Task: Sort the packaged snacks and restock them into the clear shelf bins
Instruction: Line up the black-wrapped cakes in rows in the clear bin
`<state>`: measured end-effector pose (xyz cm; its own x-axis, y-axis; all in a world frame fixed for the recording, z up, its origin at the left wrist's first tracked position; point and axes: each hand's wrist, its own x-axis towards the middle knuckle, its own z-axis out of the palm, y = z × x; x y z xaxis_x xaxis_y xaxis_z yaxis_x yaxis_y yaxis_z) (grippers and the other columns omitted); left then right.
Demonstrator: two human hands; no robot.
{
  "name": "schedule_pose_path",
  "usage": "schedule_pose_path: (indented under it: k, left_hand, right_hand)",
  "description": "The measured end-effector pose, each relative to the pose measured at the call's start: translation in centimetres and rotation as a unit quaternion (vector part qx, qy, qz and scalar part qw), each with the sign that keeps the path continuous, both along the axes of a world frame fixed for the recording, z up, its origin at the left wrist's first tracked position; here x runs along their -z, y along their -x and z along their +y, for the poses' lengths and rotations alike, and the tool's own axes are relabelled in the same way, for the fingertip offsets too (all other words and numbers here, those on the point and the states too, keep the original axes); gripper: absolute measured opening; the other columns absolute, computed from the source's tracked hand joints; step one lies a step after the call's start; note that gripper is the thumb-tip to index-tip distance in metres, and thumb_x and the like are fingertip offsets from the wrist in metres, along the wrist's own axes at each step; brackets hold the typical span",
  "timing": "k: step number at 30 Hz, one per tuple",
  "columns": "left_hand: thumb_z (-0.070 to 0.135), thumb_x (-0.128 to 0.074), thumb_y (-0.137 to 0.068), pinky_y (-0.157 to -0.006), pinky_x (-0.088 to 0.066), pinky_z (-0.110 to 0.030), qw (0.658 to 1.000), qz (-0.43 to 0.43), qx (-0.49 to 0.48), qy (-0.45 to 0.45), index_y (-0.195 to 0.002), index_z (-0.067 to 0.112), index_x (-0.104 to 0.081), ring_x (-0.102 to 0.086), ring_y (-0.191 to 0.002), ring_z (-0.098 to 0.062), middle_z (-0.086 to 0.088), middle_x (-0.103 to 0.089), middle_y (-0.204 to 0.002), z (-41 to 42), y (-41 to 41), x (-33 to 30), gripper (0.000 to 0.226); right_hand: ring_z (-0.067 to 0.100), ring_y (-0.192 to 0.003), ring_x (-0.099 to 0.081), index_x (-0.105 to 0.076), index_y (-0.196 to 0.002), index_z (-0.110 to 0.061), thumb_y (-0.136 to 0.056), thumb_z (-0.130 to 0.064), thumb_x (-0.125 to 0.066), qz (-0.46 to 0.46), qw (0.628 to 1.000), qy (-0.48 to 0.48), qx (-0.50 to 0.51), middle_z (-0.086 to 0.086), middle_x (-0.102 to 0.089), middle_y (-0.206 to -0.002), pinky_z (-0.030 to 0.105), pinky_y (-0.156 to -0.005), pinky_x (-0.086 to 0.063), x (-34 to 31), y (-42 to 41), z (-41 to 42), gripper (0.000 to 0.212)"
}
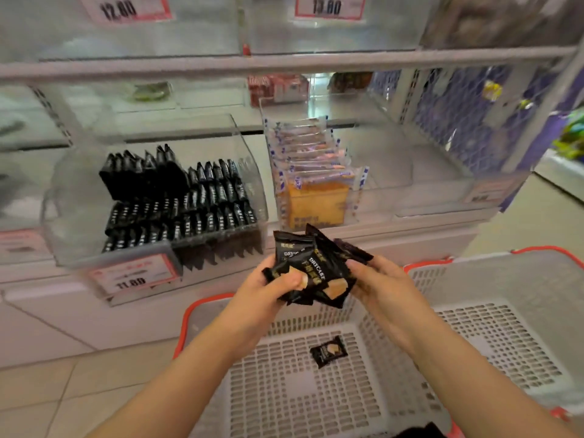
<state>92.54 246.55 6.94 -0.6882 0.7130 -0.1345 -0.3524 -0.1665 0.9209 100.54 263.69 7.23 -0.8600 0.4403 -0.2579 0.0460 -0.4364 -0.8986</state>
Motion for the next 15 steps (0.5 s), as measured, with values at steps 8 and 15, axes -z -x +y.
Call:
schedule_pose_path:
  k: [8,15]
  left_hand:
    - [0.029,-0.062,-0.069,-0.077,-0.052,-0.024,0.994,0.005,-0.092,-0.066,-0.106,0.015,-0.059,-0.066,-0.091,-0.010,0.003,-0.071,-0.093,-2.9,0.0,-3.5,0.040]
    - [0.042,-0.063,-0.076,-0.093,-0.047,-0.037,0.996,-0.002,-0.070,-0.058,-0.118,0.018,-0.063,-0.058,-0.114,-0.022,-0.008,-0.063,-0.123,-5.5,2.1,-4.7,0.048]
  right_hand:
    - [0.015,-0.109,-0.062,-0.062,-0.114,-0.018,-0.086,-0.047,-0.052,0.116,0.993,0.008,0.021,0.003,-0.068,-0.115,0.033,-0.094,-0.047,-4.3,3.0,-8.6,0.041]
    - [-0.007,-0.093,-0.062,-0.048,-0.110,-0.032,-0.083,-0.017,-0.067,0.101,0.965,-0.239,-0.033,-0.021,-0.067,-0.098,0.011,-0.078,-0.048,-5.9,4.5,-11.4,0.035]
